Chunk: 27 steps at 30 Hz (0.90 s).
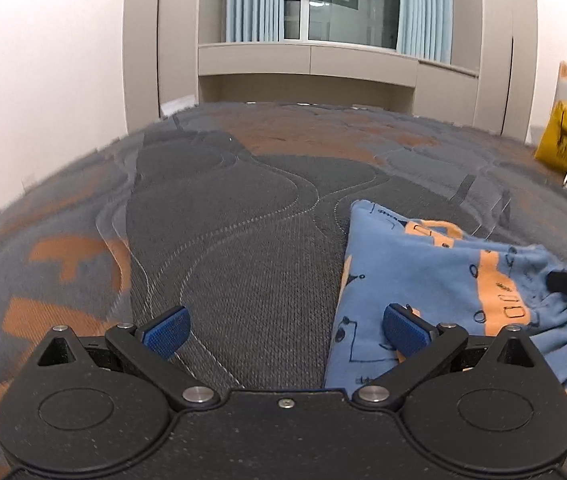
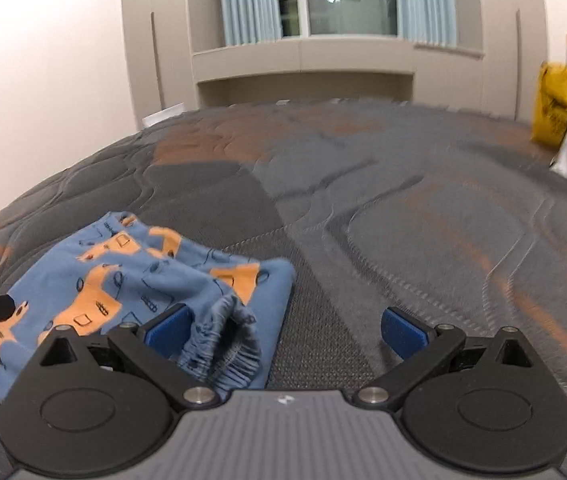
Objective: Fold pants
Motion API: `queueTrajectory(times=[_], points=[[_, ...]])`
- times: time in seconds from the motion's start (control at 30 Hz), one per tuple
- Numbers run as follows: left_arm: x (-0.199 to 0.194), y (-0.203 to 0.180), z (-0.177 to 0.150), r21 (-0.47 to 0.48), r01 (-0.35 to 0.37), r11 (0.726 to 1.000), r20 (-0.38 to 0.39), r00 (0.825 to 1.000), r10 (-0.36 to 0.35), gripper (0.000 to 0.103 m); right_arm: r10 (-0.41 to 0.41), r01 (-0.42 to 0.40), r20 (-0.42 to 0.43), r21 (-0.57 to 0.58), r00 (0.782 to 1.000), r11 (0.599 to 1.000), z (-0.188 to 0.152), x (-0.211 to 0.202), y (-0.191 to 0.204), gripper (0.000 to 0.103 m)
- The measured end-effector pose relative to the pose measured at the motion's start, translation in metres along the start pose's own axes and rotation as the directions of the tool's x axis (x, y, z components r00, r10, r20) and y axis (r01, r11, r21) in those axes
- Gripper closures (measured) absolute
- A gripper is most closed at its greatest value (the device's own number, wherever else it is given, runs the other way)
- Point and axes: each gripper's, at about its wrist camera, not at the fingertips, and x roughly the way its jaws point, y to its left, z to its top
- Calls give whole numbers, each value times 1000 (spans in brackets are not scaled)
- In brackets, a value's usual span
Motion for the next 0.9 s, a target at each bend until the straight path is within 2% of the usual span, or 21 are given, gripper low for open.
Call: queueTrajectory(times=[0.07, 0.17, 0.23, 0.3, 0.37, 0.47, 0.53, 0.63, 0.67, 0.73, 0.77, 0.83, 0.9], points=[[1, 8, -2, -56, 47, 997, 2, 999, -47, 0, 121, -119, -9, 96, 993, 988, -1, 2, -15, 0], [8, 19, -3, -165, 149, 975, 3, 989, -151, 1, 277, -279, 37, 187, 960, 942, -3, 2, -32, 0], [12, 19, -4, -211, 214, 954, 8, 976, -217, 1, 326, -329, 47, 214, 944, 920, -6, 4, -37, 0], [13, 15, -5, -212, 241, 947, 21, 970, -242, 1, 360, -364, 57, 224, 931, 904, -8, 6, -40, 1], [14, 11, -5, -209, 256, 944, 21, 966, -258, 1, 370, -375, 68, 234, 927, 897, -9, 5, -42, 7], [16, 9, -6, -229, 280, 932, 13, 958, -285, 12, 376, -381, 73, 256, 924, 888, -9, 8, -45, 24], [16, 8, -6, -233, 279, 932, 2, 958, -286, 19, 376, -381, 73, 272, 924, 884, -9, 8, -46, 43], [15, 8, -5, -230, 252, 940, -24, 964, -264, 31, 369, -374, 73, 299, 926, 878, -11, 11, -49, 56], [14, 9, -5, -227, 243, 943, -31, 966, -256, 34, 374, -379, 77, 309, 924, 872, -13, 10, -52, 58], [13, 8, -4, -217, 230, 949, -46, 968, -246, 49, 383, -388, 81, 324, 920, 863, -14, 11, -55, 65], [13, 8, -3, -216, 232, 948, -51, 967, -249, 53, 385, -389, 82, 325, 919, 862, -14, 11, -56, 66], [11, 11, -4, -227, 251, 941, -54, 961, -270, 66, 383, -388, 82, 320, 920, 864, -15, 10, -55, 68], [9, 9, -4, -227, 250, 941, -53, 962, -268, 72, 376, -382, 82, 312, 923, 870, -15, 11, -53, 69]])
